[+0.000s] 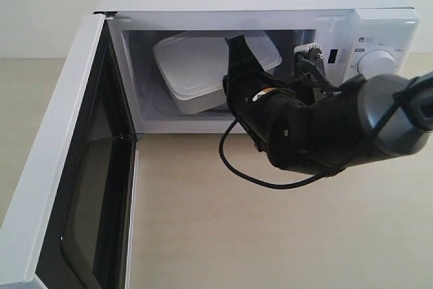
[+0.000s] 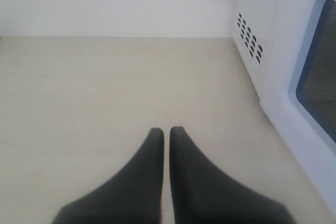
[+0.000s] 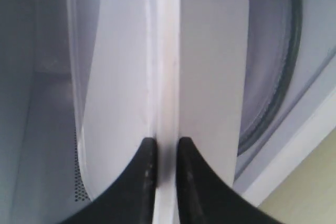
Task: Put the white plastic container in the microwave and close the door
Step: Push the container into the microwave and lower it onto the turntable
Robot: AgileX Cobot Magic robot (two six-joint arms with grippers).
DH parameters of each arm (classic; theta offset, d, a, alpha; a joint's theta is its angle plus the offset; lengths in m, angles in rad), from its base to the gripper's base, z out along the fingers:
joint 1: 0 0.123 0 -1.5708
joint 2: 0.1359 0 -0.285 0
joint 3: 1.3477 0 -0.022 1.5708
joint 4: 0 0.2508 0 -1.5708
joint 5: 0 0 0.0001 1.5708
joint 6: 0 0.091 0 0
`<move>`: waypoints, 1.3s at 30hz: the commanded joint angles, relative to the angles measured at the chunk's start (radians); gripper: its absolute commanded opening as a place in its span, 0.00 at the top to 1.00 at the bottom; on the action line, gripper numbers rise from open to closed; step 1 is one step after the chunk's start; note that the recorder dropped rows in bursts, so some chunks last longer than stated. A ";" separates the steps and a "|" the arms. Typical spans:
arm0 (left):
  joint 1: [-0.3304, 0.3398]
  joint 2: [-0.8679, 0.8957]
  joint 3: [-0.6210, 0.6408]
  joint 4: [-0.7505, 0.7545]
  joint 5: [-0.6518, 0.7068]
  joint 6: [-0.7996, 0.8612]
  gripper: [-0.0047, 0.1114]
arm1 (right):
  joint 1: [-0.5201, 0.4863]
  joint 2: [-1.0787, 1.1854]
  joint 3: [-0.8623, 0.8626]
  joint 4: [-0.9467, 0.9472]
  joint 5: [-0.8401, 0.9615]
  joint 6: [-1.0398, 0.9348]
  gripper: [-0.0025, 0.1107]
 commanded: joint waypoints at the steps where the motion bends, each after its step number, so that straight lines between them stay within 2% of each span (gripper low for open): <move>1: -0.001 -0.008 0.004 -0.008 -0.002 -0.009 0.92 | -0.007 0.035 -0.029 -0.008 -0.027 -0.007 0.98; 14: -0.001 -0.008 0.004 -0.008 -0.002 -0.009 0.92 | -0.007 0.088 -0.072 0.012 -0.081 -0.030 0.96; 16: -0.001 -0.008 0.004 -0.008 -0.002 -0.009 0.92 | -0.007 0.088 -0.072 0.012 -0.088 -0.031 0.89; 20: -0.001 -0.008 0.004 -0.008 -0.002 -0.009 0.92 | -0.007 0.088 -0.072 0.012 -0.088 -0.042 0.67; 22: -0.001 -0.008 0.004 -0.008 -0.002 -0.009 0.92 | -0.007 0.088 -0.072 0.012 -0.088 -0.053 0.60; 33: -0.001 -0.008 0.004 -0.008 -0.002 -0.009 0.92 | 0.017 0.062 -0.072 -0.037 -0.068 -0.104 0.60; 35: -0.001 -0.008 0.004 -0.008 -0.002 -0.009 0.92 | 0.021 0.041 -0.072 -0.048 -0.029 -0.176 0.60; 39: -0.001 -0.008 0.004 -0.008 -0.002 -0.009 0.92 | 0.021 0.001 -0.072 -0.084 0.109 -0.470 0.60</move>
